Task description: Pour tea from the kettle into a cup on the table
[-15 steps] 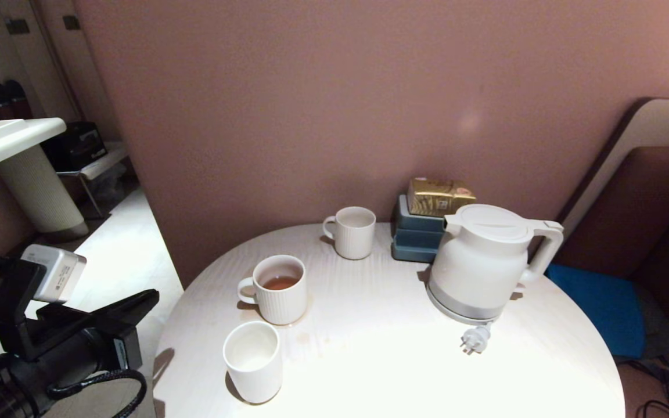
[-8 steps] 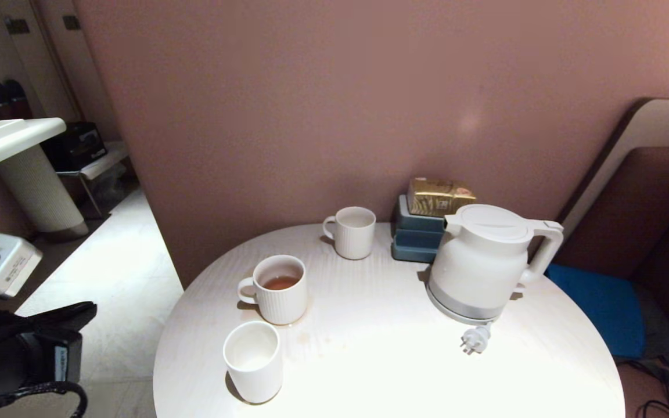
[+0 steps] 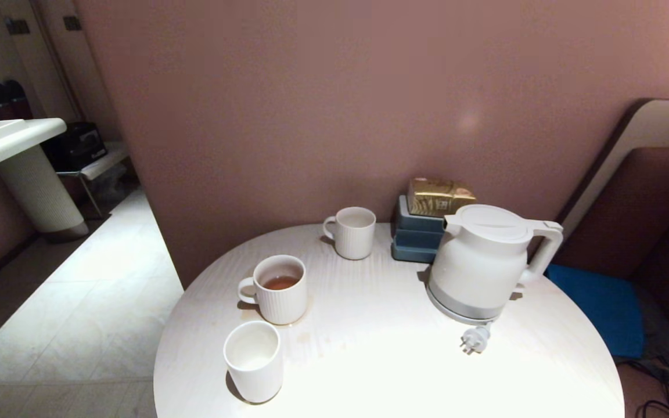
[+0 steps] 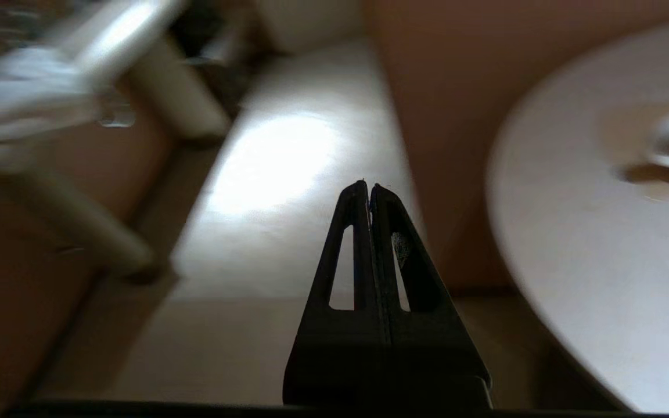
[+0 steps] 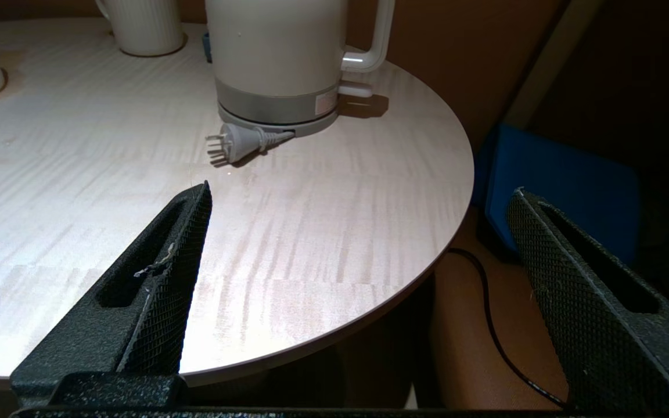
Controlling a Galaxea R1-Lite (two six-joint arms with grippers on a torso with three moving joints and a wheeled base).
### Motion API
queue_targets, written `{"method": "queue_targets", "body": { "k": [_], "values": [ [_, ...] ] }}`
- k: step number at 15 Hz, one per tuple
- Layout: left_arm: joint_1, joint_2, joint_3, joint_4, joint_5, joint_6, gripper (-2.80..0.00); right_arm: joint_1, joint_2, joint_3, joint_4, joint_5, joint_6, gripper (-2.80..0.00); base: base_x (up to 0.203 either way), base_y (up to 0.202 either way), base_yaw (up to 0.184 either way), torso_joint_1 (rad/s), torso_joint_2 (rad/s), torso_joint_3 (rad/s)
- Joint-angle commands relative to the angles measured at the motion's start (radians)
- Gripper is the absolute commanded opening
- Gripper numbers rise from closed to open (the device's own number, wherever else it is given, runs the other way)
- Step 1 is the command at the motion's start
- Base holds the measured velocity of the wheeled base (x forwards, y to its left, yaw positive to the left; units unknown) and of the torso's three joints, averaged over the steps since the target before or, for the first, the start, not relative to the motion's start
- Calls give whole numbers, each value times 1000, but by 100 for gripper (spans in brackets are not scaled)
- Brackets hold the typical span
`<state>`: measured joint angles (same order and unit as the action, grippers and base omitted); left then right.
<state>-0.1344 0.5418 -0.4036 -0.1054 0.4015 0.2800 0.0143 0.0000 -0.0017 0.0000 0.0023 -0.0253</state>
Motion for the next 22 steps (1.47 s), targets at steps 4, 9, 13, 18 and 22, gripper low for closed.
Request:
{"method": "queue_targets", "body": {
  "k": [4, 9, 13, 18, 22],
  "values": [
    [102, -295, 132, 1, -26, 80, -280, 0, 0, 0, 0, 1, -1, 0, 0, 0, 0, 0, 0, 0],
    [119, -402, 304, 1, -291, -54, -280, 0, 0, 0, 0, 1, -1, 0, 0, 0, 0, 0, 0, 0],
    [120, -413, 401, 38, -411, -104, -280, 1, 0, 0, 0, 1, -1, 0, 0, 0, 0, 0, 0, 0],
    [122, -456, 402, 110, -437, -155, -280, 1, 1, 0, 0, 1, -1, 0, 0, 0, 0, 0, 0, 0],
    [122, -533, 402, 113, -440, -177, -280, 1, 0, 0, 0, 4, -9, 0, 0, 0, 0, 0, 0, 0]
  ]
}}
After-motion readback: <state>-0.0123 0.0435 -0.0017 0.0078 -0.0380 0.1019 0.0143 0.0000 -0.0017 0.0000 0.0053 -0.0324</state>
